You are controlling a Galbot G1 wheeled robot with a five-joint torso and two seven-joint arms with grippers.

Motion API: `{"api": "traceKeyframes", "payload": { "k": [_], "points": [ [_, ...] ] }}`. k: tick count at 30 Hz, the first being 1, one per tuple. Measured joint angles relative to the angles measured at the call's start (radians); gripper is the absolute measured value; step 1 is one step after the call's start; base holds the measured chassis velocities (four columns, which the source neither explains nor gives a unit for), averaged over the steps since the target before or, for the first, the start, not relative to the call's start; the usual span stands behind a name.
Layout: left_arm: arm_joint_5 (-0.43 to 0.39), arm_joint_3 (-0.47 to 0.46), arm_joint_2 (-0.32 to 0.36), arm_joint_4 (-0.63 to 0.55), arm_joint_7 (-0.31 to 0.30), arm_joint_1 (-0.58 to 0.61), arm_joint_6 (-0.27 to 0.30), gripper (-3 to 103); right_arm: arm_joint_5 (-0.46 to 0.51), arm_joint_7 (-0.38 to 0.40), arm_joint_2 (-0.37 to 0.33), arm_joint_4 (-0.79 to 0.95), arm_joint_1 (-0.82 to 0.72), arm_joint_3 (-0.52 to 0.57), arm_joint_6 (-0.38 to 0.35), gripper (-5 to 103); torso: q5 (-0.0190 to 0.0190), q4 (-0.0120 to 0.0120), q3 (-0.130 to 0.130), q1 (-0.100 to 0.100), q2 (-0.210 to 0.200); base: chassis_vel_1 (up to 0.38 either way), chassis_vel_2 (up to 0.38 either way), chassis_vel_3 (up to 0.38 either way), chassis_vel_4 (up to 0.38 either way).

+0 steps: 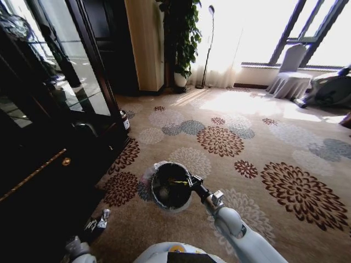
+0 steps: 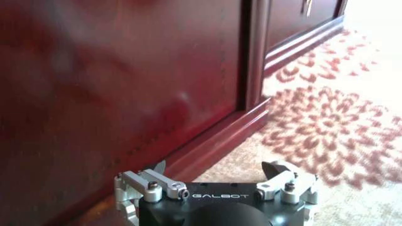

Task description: Pick up the trash from the ground and place it into the trash bin.

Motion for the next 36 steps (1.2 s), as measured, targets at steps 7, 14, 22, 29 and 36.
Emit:
{"api": "traceKeyframes", "payload": {
  "k": [7, 14, 22, 29, 36],
  "points": [
    [-0.003, 0.016, -0.006, -0.002, 0.022, 0.005, 0.013, 99, 0.000, -0.001, 0.000, 0.001, -0.001, 0.001, 0.001, 4, -0.0073, -0.0009, 0.000, 0.000, 0.001, 0.337, 0.329, -0.358, -0.354],
    [-0.004, 0.091, -0.007, 0.003, 0.021, 0.005, 0.014, 99, 0.000, 0.000, -0.001, 0.000, -0.001, 0.002, 0.001, 4, -0.0036, -0.0012, 0.000, 0.000, 0.000, 0.290, 0.178, -0.339, -0.287],
    [-0.003, 0.226, -0.007, 0.000, 0.021, 0.005, 0.013, 99, 0.000, -0.001, 0.000, 0.001, 0.000, 0.001, 0.001, 4, 0.0008, 0.0012, 0.000, 0.000, 0.000, 0.215, 0.229, -0.189, -0.196],
    [-0.002, 0.228, -0.002, 0.003, 0.017, 0.003, 0.011, 99, 0.000, 0.000, -0.001, 0.001, 0.000, 0.002, 0.001, 4, 0.0010, 0.0003, 0.000, 0.000, 0.000, 0.027, 0.014, -0.003, -0.009],
    [0.000, 0.228, -0.002, 0.003, 0.015, 0.002, 0.011, 99, 0.000, 0.000, -0.001, 0.001, 0.000, 0.002, 0.001, 4, 0.0008, 0.0003, 0.000, 0.000, 0.000, 0.000, 0.000, 0.000, 0.000]
  ]
}}
